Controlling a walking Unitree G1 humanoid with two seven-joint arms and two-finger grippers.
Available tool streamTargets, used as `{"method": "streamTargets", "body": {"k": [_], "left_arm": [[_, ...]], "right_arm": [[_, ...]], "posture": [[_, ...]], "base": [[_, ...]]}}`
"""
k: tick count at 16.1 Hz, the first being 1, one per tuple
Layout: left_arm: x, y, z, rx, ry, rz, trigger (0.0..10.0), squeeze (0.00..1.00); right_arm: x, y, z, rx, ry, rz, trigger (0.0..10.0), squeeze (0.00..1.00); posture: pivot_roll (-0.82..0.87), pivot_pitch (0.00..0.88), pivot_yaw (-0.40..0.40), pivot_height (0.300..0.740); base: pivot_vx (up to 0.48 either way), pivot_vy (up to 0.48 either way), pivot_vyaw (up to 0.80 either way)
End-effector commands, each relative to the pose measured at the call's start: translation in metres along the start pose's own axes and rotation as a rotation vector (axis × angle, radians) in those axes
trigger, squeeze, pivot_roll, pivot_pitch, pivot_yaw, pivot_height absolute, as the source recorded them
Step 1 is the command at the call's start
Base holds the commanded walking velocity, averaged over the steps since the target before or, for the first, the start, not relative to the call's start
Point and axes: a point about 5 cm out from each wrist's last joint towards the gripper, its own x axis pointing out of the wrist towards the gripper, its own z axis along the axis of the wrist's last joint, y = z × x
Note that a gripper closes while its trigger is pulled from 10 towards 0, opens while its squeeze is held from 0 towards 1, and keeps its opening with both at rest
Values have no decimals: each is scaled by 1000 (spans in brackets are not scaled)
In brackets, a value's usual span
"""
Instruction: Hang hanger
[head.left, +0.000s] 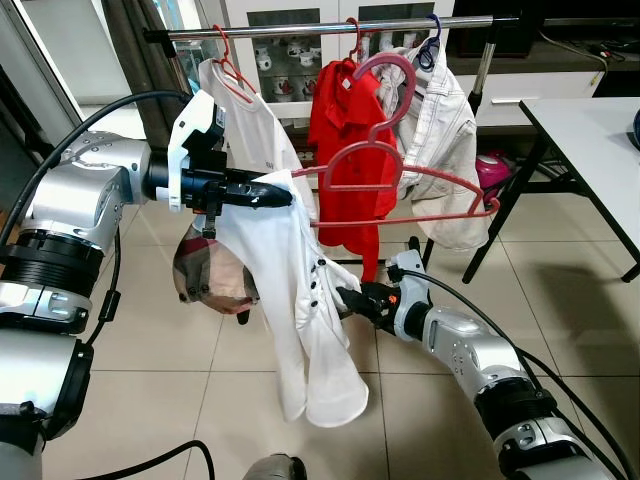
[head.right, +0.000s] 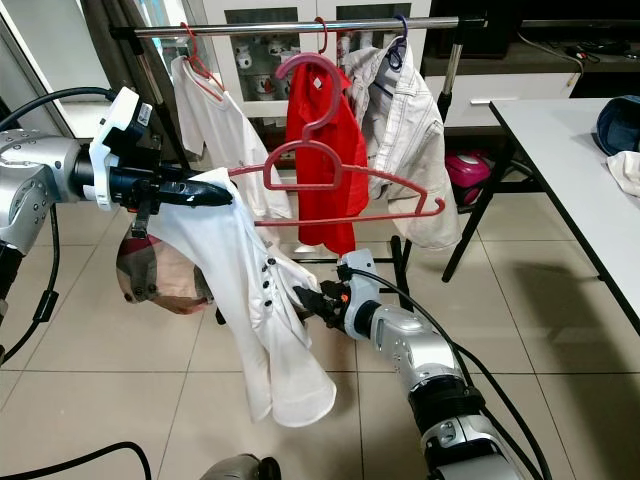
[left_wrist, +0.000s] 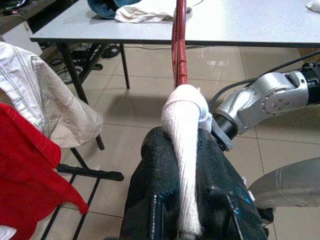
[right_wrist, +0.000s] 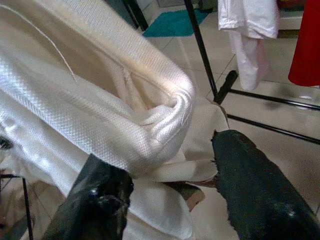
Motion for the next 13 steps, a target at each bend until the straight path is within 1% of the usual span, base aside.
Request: {"method": "streamTargets", "body": {"k": [1, 5, 6, 7, 8, 9, 11, 12, 13], "left_arm": [[-6, 1, 7, 21, -6, 14, 0, 0], [-10, 3, 5, 19, 4, 32, 0, 0], [-11, 3, 4, 19, 8, 37, 0, 0], [-11, 4, 4, 19, 10, 40, 0, 0], [-11, 4, 3, 19, 11, 42, 0, 0], [-11, 5, 3, 19, 12, 43, 0, 0], [-11, 5, 3, 20, 13, 44, 0, 0], [-11, 6, 4, 20, 13, 44, 0, 0], [-11, 5, 4, 21, 12, 41, 0, 0]], "right_arm": [[2, -1, 6, -1, -22, -4, 0, 0], [-6, -12, 7, 26, -51, -36, 0, 0], [-12, -17, 7, 26, -56, -34, 0, 0], [-21, -19, 8, 3, -64, 0, 0, 0], [-25, -20, 9, -8, -70, 21, 0, 0], [-35, -20, 10, -36, -85, 80, 0, 0], [-39, -21, 11, -43, -92, 97, 0, 0], [-41, -21, 11, -59, -89, 116, 0, 0], [-42, -19, 12, -94, -87, 134, 0, 0]], "posture": [[24, 0, 136, 740], [26, 0, 137, 740], [26, 0, 138, 740], [26, 0, 138, 740], [23, 0, 139, 740], [22, 0, 141, 740], [22, 0, 143, 740], [23, 0, 146, 740], [23, 0, 147, 740]], "base": [[0, 0, 0], [0, 0, 0], [0, 0, 0], [0, 0, 0], [0, 0, 0], [0, 0, 0], [0, 0, 0], [0, 0, 0], [0, 0, 0]]}}
